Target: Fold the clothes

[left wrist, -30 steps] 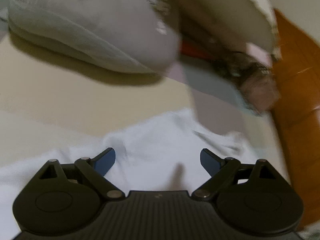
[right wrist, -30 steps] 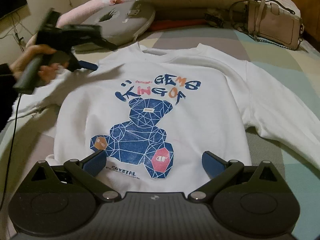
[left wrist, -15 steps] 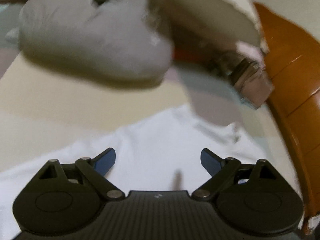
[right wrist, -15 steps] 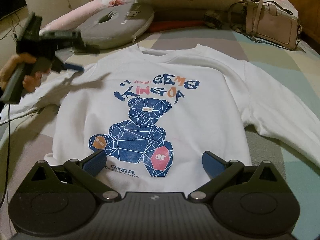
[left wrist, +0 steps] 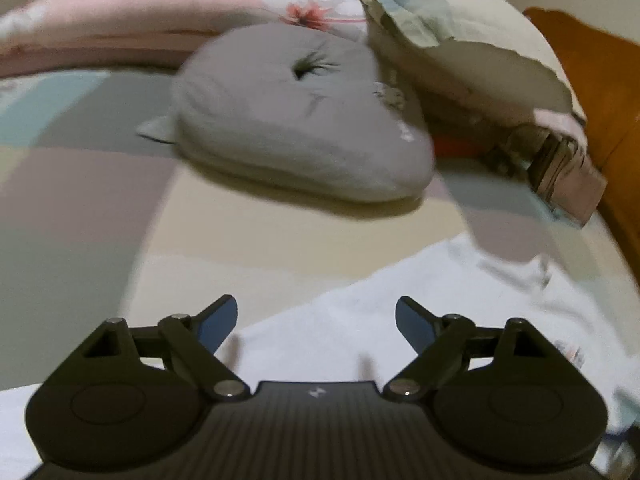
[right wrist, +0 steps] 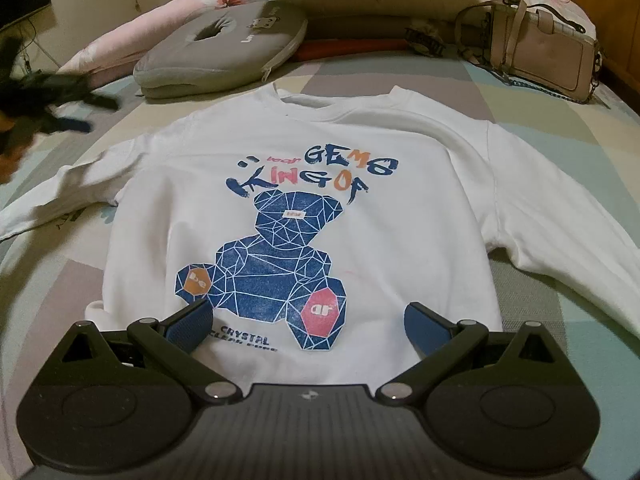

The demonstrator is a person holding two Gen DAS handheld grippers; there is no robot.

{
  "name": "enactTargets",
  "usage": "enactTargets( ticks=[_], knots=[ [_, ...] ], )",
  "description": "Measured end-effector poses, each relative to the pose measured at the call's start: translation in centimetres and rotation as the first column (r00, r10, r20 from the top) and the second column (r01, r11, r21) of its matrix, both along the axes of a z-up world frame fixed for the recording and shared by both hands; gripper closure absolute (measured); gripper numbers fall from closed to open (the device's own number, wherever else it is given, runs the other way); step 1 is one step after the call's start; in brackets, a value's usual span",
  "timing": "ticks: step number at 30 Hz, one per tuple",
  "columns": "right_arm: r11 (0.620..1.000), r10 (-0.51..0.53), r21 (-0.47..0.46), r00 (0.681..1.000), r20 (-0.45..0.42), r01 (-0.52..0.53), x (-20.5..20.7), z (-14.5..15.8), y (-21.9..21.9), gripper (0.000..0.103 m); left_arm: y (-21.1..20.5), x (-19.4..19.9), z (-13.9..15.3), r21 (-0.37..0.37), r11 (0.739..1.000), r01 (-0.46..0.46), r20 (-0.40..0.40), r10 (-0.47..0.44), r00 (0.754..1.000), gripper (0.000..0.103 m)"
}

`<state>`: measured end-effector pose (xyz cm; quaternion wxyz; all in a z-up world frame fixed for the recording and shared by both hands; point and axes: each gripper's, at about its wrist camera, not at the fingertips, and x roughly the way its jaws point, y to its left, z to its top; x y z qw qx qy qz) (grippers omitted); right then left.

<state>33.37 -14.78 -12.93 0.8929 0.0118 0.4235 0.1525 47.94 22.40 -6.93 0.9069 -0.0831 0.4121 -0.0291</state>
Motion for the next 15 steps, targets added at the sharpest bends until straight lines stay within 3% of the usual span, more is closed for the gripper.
enactTargets(
  ticks=[7,10,15],
  knots=[
    [1.0,-0.002,-0.022,1.0,0.002,0.002,-0.1,0.0,0.3,0.0,5.5,-4.9,-4.3,0.145,0.981,-0.129,-0.086,0.142,0.986,0.015],
    [0.999,-0.003,-0.037,1.0,0.002,0.003,-0.1,0.0,0.6,0.0,5.9,-7.9,-5.0,0.182,0.977,-0.109,-0.033,0.117,0.993,0.013],
    [0.998,-0.003,-0.059,1.0,-0.001,0.003,-0.2,0.0,0.8,0.0,8.3,-8.6,-4.4,0.169,0.958,-0.231,-0.074,0.246,0.967,0.011]
  ],
)
